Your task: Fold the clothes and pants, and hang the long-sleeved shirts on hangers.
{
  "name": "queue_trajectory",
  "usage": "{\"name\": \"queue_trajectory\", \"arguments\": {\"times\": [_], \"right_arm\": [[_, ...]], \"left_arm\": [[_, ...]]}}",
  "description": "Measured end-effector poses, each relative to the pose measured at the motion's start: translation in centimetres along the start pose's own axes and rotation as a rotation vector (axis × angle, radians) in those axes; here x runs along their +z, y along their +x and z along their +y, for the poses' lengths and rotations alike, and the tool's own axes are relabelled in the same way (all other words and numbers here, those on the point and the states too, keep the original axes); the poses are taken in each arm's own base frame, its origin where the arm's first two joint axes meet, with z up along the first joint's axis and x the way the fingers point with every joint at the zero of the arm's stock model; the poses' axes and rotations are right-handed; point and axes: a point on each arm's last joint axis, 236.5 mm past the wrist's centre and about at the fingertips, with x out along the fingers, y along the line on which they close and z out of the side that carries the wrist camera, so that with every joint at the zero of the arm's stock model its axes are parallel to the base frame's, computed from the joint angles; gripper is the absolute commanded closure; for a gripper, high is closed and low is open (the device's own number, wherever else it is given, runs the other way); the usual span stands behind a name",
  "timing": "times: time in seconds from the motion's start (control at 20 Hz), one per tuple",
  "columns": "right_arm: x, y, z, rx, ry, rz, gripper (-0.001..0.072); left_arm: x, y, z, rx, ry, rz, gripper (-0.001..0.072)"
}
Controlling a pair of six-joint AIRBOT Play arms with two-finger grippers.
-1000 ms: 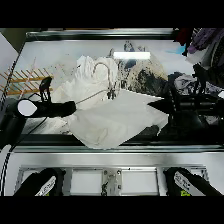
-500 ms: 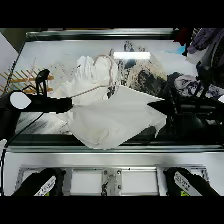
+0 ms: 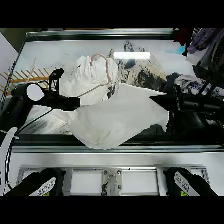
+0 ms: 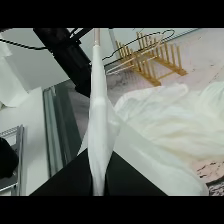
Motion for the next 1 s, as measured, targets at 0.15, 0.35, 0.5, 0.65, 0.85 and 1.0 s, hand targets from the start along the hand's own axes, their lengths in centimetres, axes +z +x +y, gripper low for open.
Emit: {"name": "queue_trajectory", "arguments": {"times": [0.15,0.35,0.5,0.65,0.85,1.0], "right_arm": [[-1.5,0.0,-0.2,-0.01,0.005,0.063,0.0702],[-2.5,-0.1,-0.2,-0.012,0.01,0.105,0.0702],[-3.0,-0.1,-0.1,-0.008,0.021,0.115,0.0702],[-4.0,-0.1,0.2,0.0,0.051,0.119,0.0702],[-3.8,0.0,0.7,-0.008,0.061,0.084,0.0702],[-1.6,0.0,-0.4,-0.081,0.037,-0.002,0.0702]], "left_arm": [[1.0,-1.2,0.7,0.005,-0.021,-0.032,0.0693],[1.5,-2.9,1.3,0.013,-0.034,-0.072,0.0693],[2.0,-4.2,1.3,0.016,-0.027,-0.12,0.0692],[2.3,-5.6,1.1,0.021,-0.007,-0.165,0.0692],[1.9,-5.9,1.5,0.042,0.009,-0.156,0.0693],[1.2,-5.1,0.4,0.021,0.028,-0.117,0.0692]]}}
